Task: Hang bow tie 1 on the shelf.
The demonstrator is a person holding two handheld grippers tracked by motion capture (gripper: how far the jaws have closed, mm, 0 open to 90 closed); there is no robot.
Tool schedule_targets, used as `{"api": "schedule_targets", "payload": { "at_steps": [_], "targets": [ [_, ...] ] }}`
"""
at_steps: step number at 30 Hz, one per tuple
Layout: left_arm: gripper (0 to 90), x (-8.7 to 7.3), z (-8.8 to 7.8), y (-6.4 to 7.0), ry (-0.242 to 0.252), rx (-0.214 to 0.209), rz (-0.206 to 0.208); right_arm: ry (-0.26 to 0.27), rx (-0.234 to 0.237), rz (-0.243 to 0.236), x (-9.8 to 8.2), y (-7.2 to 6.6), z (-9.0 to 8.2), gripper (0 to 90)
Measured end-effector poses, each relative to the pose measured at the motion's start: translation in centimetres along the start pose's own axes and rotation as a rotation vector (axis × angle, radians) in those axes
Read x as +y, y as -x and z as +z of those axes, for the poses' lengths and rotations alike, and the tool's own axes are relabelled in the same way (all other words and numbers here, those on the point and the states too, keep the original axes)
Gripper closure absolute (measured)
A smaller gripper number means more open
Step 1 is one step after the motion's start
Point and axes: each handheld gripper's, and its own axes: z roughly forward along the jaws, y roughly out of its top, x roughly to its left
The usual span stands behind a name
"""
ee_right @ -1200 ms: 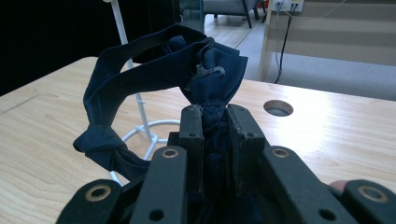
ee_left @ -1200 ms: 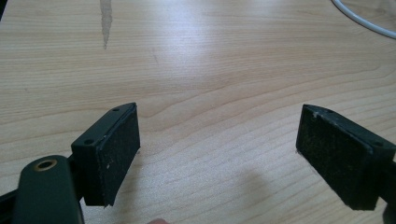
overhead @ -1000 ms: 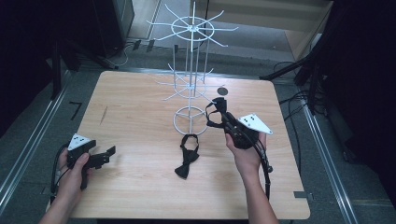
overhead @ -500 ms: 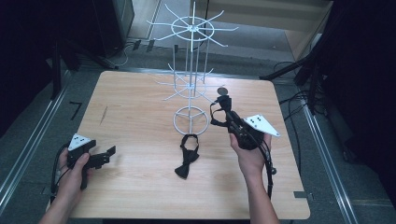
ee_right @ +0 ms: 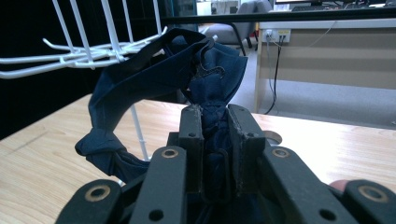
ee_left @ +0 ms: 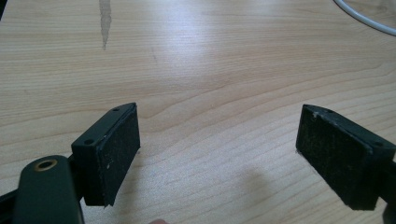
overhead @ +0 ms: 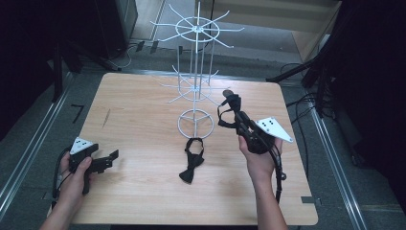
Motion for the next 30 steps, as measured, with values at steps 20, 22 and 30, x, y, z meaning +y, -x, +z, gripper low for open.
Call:
{"api": "schedule_targets", "payload": {
  "at_steps": [20,22,30],
  "targets": [
    [14.3,0.0,0.0,0.0,0.000,0.005,0.007,0.022,-0.001,-0.005,0.5,0.3,-1.0,78.2],
    [14.3,0.0,0.0,0.0,-0.002,0.004,0.006,0.026,-0.001,-0.005,0.7,0.3,-1.1,78.2],
    [14.3,-0.1,-0.1,0.0,0.000,0.003,0.009,0.040,0.014,-0.009,0.9,0.1,-1.2,78.2]
  ]
}}
